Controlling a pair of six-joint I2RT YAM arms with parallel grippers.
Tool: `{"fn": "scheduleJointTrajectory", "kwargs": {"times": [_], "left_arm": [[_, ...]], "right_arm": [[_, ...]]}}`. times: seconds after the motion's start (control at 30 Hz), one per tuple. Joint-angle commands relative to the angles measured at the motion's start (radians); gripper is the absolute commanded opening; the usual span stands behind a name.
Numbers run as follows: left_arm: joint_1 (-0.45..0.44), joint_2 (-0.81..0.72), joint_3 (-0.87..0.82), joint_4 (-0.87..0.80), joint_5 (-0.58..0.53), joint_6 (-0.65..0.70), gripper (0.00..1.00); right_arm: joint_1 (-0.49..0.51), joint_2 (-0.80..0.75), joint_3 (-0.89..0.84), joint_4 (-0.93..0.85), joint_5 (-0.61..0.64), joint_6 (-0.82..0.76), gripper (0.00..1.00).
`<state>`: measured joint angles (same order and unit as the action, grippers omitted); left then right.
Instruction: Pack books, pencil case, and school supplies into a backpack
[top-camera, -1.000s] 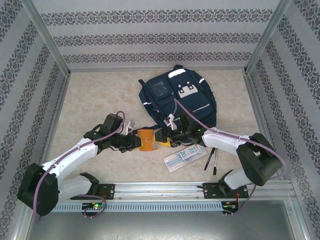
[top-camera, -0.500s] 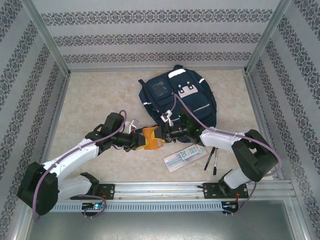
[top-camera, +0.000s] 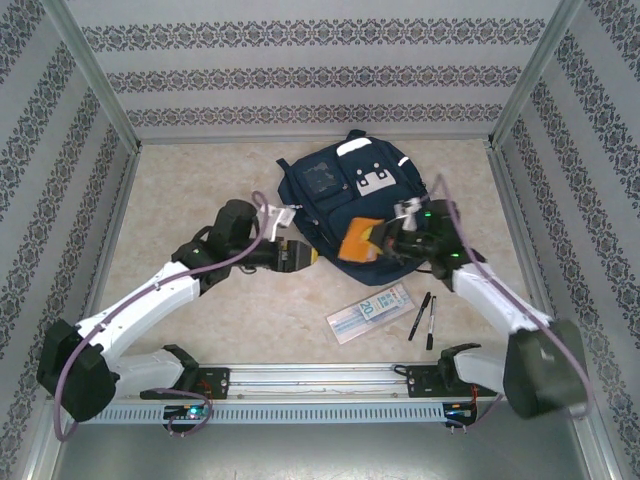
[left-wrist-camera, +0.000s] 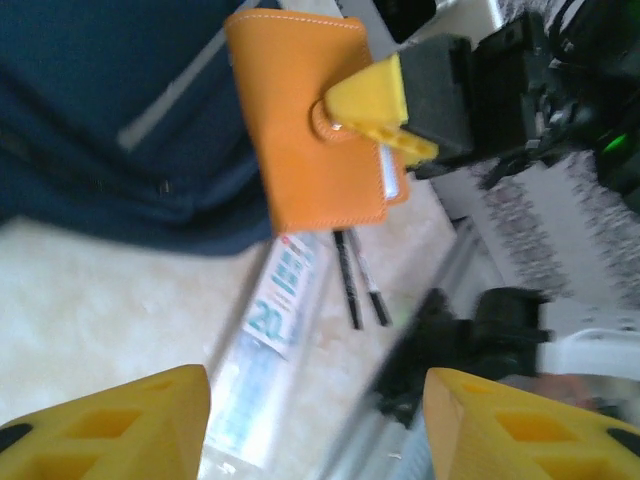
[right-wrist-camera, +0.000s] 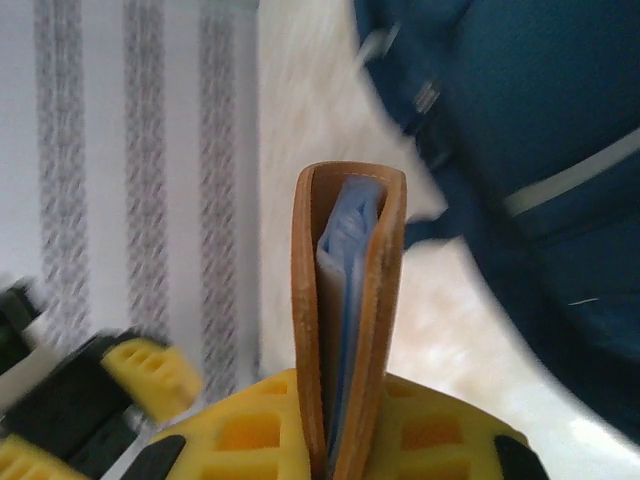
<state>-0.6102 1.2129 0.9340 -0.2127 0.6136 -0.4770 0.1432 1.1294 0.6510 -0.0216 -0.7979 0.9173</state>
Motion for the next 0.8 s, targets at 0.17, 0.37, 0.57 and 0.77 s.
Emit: {"fn": "scheduleJointTrajectory", "kwargs": {"times": [0.17, 0.37, 0.57, 0.77], "left_arm": [[-0.194, 0.429, 0.405, -0.161, -0.486, 0.532, 0.65], [-0.237, 0.736, 0.695, -0.229, -0.548, 0.644, 0.70], [-0.250, 0.937, 0.832, -0.232, -0.555, 0.747, 0.77], [-0.249, 1.106, 1.020, -0.301, -0.754, 0.705, 0.72]], "right_arm": [[-0.333, -0.195, 0.100, -0.584, 0.334, -0.218, 0.03], [-0.478, -0.246, 0.105, -0.641, 0.377, -0.233, 0.04], [-0.524, -0.273, 0.088, -0.638, 0.364, -0.240, 0.04], [-0.526, -0.290, 0.057, -0.623, 0.292, -0.244, 0.03]]}}
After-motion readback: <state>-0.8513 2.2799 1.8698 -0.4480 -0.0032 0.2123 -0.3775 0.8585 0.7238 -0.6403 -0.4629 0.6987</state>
